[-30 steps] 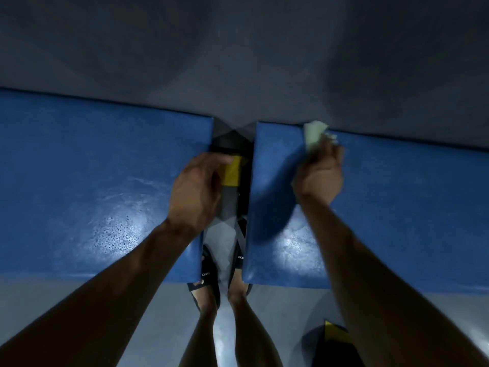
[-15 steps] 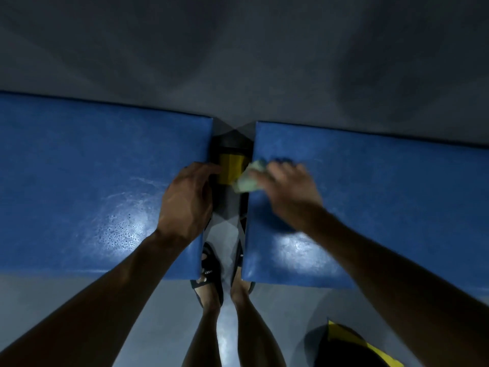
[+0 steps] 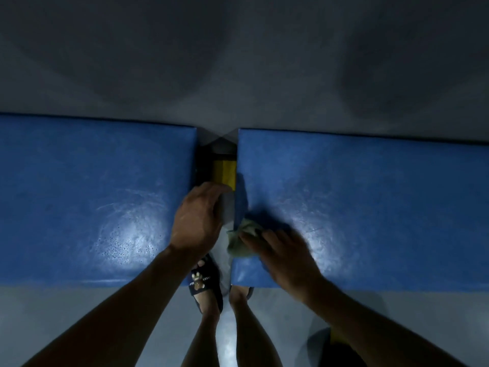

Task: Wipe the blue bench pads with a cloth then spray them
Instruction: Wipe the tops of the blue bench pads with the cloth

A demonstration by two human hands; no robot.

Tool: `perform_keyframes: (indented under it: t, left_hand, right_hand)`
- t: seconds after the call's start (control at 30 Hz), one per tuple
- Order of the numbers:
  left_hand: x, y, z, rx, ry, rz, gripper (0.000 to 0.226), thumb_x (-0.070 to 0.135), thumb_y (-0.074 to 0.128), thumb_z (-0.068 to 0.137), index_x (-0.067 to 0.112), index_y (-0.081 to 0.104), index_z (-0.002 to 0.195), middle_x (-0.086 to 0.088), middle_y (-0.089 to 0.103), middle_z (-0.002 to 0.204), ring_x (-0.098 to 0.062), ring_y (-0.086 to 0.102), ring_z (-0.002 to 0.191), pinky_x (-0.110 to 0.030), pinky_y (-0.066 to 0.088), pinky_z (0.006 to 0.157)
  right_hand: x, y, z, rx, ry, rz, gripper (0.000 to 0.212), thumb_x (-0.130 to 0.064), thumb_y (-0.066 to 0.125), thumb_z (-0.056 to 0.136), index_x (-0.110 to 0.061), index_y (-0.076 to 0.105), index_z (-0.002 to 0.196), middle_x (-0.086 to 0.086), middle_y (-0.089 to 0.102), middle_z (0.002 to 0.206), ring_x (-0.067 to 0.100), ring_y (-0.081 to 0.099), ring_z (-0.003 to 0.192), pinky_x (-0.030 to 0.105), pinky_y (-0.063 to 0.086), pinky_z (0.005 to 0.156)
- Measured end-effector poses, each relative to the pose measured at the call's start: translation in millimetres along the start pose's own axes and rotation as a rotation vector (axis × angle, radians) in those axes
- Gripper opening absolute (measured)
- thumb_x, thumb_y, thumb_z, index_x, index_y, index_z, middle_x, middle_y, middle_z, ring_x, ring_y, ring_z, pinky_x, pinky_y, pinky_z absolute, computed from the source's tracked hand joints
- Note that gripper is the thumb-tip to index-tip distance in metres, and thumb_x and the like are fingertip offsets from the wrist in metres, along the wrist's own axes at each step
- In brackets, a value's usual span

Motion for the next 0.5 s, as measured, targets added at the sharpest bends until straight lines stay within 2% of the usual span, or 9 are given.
perform_keyframes:
  t: [0.07, 0.13, 0.2, 0.27, 0.33, 0.43, 0.5]
  left_hand:
    - [-3, 0, -1, -0.01, -0.018, -0.002, 0.05, 0.032, 0.031, 0.085, 0.017, 0.067, 0.116, -0.005, 0.066, 0.112, -0.026, 0.061, 0.1, -0.038, 0.052, 0.082]
    - [-7, 1, -2, -0.026, -0.017, 0.024, 0.05, 0.031, 0.03, 0.085, 0.018, 0.066, 0.117, -0.003, 0.066, 0.114, -0.025, 0.061, 0.102, -0.04, 0.052, 0.084]
    - [-12, 1, -4, -0.032, -0.021, 0.054, 0.052, 0.027, 0.03, 0.082, 0.019, 0.066, 0.118, -0.003, 0.066, 0.117, -0.026, 0.062, 0.105, -0.041, 0.053, 0.087]
    - [-14, -1, -8, -0.032, -0.03, 0.073, 0.055, 0.026, 0.029, 0.081, 0.018, 0.067, 0.119, -0.003, 0.066, 0.118, -0.026, 0.062, 0.107, -0.039, 0.052, 0.089]
    - [-14, -3, -12, -0.03, -0.032, 0.09, 0.056, 0.026, 0.028, 0.08, 0.017, 0.067, 0.119, -0.004, 0.067, 0.117, -0.026, 0.061, 0.106, -0.033, 0.048, 0.09]
    - [-14, -6, -19, -0.04, -0.05, 0.083, 0.057, 0.028, 0.026, 0.082, 0.014, 0.067, 0.12, -0.006, 0.067, 0.117, -0.025, 0.06, 0.106, -0.034, 0.048, 0.089]
    - [-14, -9, -24, -0.044, -0.04, 0.075, 0.057, 0.029, 0.026, 0.084, 0.014, 0.066, 0.121, -0.007, 0.067, 0.118, -0.025, 0.06, 0.107, -0.037, 0.05, 0.09]
  right_hand:
    - [25, -8, 9, 0.042, -0.129, -0.023, 0.063, -0.013, 0.069, 0.08, -0.026, 0.055, 0.14, 0.004, 0.059, 0.098, 0.028, 0.055, 0.081, 0.046, 0.05, 0.084]
    - [71, -20, 26, 0.089, -0.072, -0.109, 0.049, -0.018, 0.056, 0.09, -0.025, 0.059, 0.138, 0.011, 0.06, 0.104, 0.034, 0.056, 0.086, 0.045, 0.046, 0.083]
    - [127, -39, 38, 0.147, 0.209, -0.2, 0.054, -0.019, 0.044, 0.091, -0.023, 0.052, 0.144, 0.017, 0.056, 0.103, 0.037, 0.055, 0.081, 0.044, 0.043, 0.071]
    - [166, -54, 41, 0.199, 0.582, -0.174, 0.056, -0.023, 0.041, 0.092, -0.021, 0.044, 0.148, 0.02, 0.053, 0.108, 0.04, 0.054, 0.084, 0.045, 0.042, 0.07]
    - [162, -51, 40, 0.234, 0.758, -0.115, 0.058, -0.019, 0.046, 0.091, -0.017, 0.042, 0.149, 0.023, 0.052, 0.113, 0.041, 0.054, 0.087, 0.045, 0.044, 0.071]
    - [95, -33, 29, 0.263, 0.65, -0.036, 0.058, -0.011, 0.051, 0.091, -0.01, 0.044, 0.149, 0.024, 0.054, 0.11, 0.04, 0.052, 0.082, 0.044, 0.043, 0.071]
    - [38, -17, 9, 0.187, 0.509, -0.069, 0.06, -0.006, 0.058, 0.089, -0.01, 0.046, 0.148, 0.019, 0.057, 0.104, 0.035, 0.053, 0.082, 0.043, 0.043, 0.071]
Point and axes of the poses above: each hand's wrist, its own z-axis towards the middle knuckle, its own y-axis out of the palm, x = y × z, the point moved 5 cm from there along z, towards the middle knuckle
